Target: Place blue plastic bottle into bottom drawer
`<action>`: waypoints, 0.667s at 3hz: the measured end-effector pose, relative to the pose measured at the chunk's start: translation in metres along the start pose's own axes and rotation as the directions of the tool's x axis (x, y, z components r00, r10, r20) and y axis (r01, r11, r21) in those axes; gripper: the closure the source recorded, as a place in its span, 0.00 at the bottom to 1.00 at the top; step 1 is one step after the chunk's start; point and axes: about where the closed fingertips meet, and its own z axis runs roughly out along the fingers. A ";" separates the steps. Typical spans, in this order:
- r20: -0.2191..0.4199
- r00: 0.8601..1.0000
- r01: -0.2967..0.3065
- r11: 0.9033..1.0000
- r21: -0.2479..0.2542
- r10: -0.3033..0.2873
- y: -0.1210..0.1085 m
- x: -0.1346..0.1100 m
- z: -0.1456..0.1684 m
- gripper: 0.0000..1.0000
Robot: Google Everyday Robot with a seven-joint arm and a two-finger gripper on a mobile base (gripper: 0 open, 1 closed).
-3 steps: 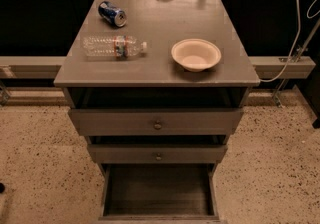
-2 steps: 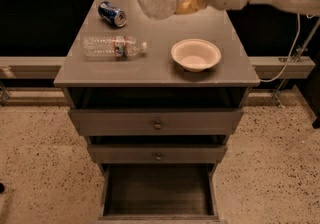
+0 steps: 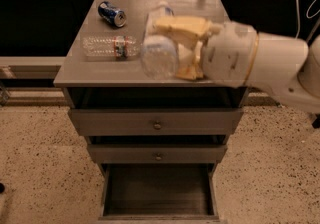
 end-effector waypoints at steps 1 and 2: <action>-0.041 0.991 -0.131 0.988 -0.084 0.128 0.085 -0.027 -0.044 1.00; -0.051 0.954 -0.299 0.925 -0.234 0.295 0.185 -0.077 -0.075 1.00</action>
Offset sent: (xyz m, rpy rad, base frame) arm -0.2050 -0.0369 -0.3622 -0.2546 0.7518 0.0676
